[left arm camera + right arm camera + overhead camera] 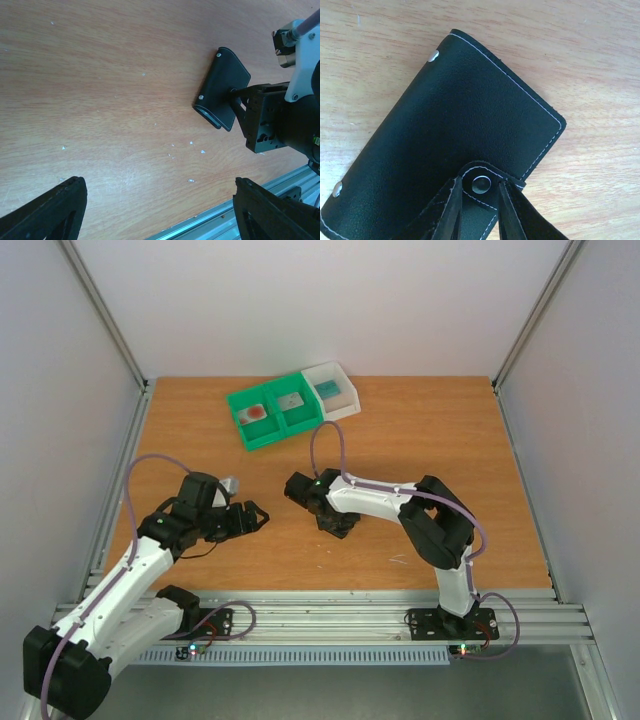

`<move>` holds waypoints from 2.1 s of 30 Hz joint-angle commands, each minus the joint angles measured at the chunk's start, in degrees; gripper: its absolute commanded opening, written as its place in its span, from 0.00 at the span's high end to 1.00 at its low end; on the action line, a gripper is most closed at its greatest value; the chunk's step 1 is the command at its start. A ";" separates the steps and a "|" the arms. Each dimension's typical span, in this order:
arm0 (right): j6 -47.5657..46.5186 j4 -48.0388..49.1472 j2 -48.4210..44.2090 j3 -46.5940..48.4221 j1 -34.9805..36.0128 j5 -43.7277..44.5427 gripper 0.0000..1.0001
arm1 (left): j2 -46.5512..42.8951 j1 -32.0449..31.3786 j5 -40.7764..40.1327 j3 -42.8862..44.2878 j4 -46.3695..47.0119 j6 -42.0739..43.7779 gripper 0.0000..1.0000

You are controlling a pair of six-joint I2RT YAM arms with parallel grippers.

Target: Take the credit cards out of the card holder

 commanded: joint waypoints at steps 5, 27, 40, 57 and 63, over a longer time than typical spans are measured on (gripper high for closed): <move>1.41 0.79 2.96 0.87 -0.49 1.59 0.76 | -0.49 -0.30 0.49 -1.05 2.63 -0.10 0.19; 0.71 2.74 0.50 0.65 -0.66 1.52 0.77 | -0.24 -0.26 0.59 -1.05 3.09 -0.48 0.19; 1.10 5.71 -2.55 -0.73 -2.80 -2.37 0.76 | -0.12 -0.26 0.61 -1.06 3.23 -0.49 0.19; 3.80 6.01 -1.50 -3.57 -4.15 -5.89 0.72 | -0.15 -0.26 0.54 -1.43 3.40 -0.39 0.19; 5.05 6.88 -2.04 -5.13 -4.10 -8.56 0.71 | -0.34 -0.26 0.59 -1.36 3.32 -0.49 0.19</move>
